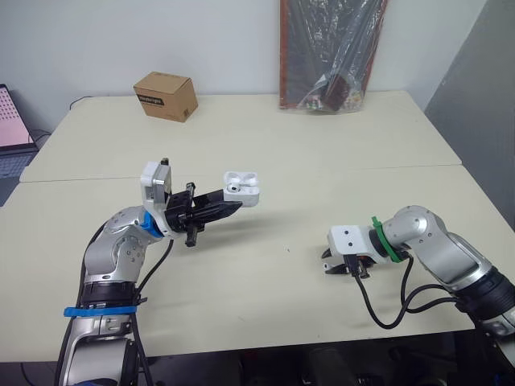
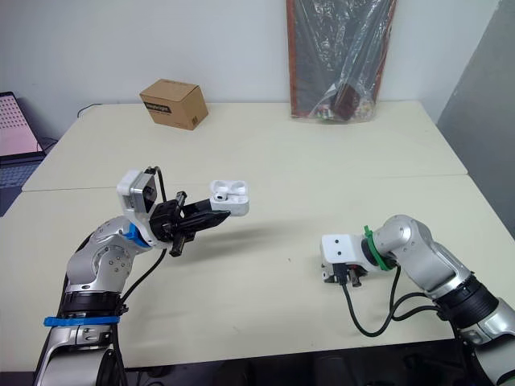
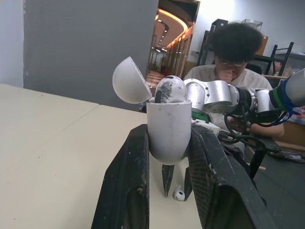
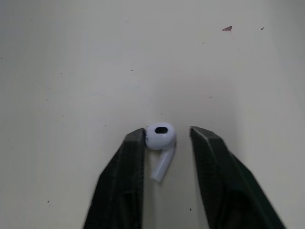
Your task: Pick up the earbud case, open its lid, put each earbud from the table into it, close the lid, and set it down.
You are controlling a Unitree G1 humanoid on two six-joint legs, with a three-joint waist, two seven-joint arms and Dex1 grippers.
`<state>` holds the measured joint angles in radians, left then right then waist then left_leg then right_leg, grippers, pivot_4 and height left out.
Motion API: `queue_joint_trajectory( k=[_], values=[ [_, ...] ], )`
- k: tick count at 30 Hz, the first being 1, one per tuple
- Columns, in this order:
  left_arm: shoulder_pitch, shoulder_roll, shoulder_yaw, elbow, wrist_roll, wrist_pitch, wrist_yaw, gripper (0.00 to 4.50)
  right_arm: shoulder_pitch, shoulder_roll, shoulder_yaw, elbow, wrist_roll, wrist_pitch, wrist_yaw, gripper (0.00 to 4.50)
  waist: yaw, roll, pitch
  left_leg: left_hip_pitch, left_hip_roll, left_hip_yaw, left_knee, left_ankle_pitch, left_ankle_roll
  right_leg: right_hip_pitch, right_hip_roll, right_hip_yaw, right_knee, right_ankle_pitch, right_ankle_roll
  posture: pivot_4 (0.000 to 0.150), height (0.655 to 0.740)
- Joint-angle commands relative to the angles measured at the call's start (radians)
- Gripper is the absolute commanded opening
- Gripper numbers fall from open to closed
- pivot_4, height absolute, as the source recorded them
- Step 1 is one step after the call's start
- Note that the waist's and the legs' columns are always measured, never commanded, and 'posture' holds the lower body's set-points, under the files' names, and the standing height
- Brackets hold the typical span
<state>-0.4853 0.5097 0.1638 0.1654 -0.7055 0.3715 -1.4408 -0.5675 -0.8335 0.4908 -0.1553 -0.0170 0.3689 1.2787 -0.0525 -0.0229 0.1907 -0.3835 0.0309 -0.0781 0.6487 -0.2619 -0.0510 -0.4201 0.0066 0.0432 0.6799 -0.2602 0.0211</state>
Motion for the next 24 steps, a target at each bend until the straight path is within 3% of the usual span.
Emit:
queue_joint_trajectory(
  k=[1, 10, 15, 24],
  values=[
    [-0.009, 0.002, 0.013, -0.034, -0.026, 0.001, 0.002, 0.81, -0.014, -0.006, -0.012, -0.047, -0.005, 0.065, 0.020, 3.12, 0.001, 0.000, 0.000, 0.000, 0.000, 0.000, 0.000, 0.000, 0.000, 0.000, 0.000, 0.000, 0.000, 0.000, 0.000, 0.150, 0.7400],
    [-0.017, -0.004, 0.011, -0.026, -0.024, -0.005, 0.008, 0.81, -0.052, -0.022, 0.016, -0.169, -0.036, 0.292, 0.030, 3.12, 0.002, 0.000, 0.000, 0.000, 0.000, 0.000, 0.000, 0.000, 0.000, 0.000, 0.000, 0.000, 0.000, 0.000, 0.000, 0.150, 0.7400],
    [-0.019, -0.009, 0.009, -0.020, -0.020, -0.010, 0.009, 0.81, -0.105, -0.019, 0.109, -0.256, -0.128, 0.510, -0.003, 3.12, 0.002, 0.000, 0.000, 0.000, 0.000, -0.001, 0.000, 0.000, 0.000, 0.000, 0.000, -0.001, 0.000, 0.000, 0.000, 0.150, 0.7400],
    [-0.023, -0.017, 0.007, -0.016, -0.016, -0.014, 0.010, 0.81, -0.246, 0.001, 0.294, -0.381, -0.135, 0.861, -0.041, 3.12, 0.002, 0.000, 0.000, 0.000, 0.000, -0.001, 0.001, 0.000, 0.000, 0.000, 0.000, -0.001, 0.000, 0.000, 0.000, 0.150, 0.7400]
  ],
)
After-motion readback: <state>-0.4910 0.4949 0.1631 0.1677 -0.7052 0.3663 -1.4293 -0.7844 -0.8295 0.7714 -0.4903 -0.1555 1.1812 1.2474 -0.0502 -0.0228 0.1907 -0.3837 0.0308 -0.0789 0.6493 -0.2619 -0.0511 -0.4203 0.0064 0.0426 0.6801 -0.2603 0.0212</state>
